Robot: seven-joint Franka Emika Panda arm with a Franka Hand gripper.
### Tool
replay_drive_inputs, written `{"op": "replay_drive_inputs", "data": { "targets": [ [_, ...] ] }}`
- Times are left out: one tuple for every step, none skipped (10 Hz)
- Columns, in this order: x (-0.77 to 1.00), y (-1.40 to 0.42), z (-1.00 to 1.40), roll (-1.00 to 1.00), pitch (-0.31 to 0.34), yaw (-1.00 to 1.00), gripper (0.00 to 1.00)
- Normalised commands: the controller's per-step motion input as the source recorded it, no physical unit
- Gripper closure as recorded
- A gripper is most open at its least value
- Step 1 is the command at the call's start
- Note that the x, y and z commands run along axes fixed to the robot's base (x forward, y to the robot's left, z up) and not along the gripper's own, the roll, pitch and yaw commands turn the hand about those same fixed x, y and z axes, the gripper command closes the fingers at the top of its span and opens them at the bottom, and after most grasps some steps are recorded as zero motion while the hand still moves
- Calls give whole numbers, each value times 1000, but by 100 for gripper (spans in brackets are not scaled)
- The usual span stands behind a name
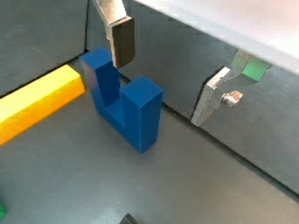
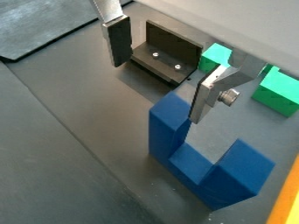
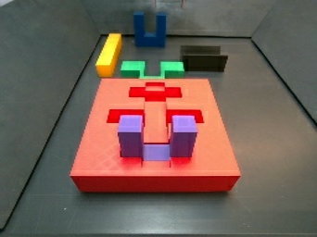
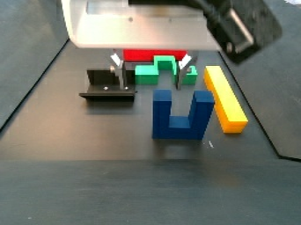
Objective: Pick up the blue object. Move up. Move to above the board. Insert the blue object.
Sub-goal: Pick up the blue object.
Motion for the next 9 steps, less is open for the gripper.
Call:
{"op": "replay_drive_inputs", "data": {
  "targets": [
    [-9, 0, -111, -134, -111, 0, 0],
    [0, -9, -97, -19, -46, 0, 0],
    [0, -43, -120, 0, -7, 0, 0],
    [0, 0, -157, 29, -7, 0, 0],
    [0, 0, -160, 0, -11, 0, 0],
    [0, 0, -149, 0, -26, 0, 0],
    [0, 0, -194, 0, -39, 0, 0],
    [0, 0, -280, 16, -26, 0, 0],
    [0, 0, -329, 36, -41, 0, 0]
  ]
}}
